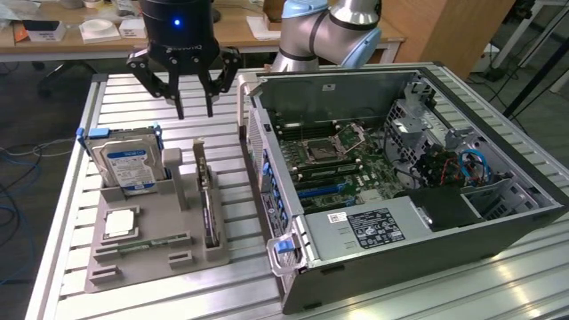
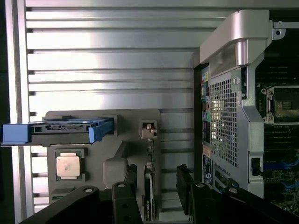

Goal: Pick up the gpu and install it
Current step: 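Pick up the gpu and move the gpu toward the slot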

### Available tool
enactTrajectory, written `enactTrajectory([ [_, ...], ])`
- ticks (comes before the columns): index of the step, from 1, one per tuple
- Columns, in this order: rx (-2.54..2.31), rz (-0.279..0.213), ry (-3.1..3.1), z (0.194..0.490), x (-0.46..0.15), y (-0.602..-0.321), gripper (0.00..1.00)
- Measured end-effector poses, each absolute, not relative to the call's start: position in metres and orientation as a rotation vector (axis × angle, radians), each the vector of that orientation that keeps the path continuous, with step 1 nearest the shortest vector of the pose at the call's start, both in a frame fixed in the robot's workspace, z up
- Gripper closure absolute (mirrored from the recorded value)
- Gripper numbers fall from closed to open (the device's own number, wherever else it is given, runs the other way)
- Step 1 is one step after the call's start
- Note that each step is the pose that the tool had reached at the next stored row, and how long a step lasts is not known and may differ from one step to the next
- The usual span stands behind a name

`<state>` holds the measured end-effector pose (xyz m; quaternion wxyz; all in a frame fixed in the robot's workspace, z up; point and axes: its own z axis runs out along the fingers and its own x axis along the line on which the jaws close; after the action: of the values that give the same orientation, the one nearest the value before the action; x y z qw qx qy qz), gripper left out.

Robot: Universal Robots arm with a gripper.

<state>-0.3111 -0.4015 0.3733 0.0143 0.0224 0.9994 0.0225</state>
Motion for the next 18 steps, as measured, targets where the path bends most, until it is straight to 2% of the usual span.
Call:
enactTrajectory([
  [18,0.070,0.070,3.111,0.362,-0.311,-0.402,0.53],
])
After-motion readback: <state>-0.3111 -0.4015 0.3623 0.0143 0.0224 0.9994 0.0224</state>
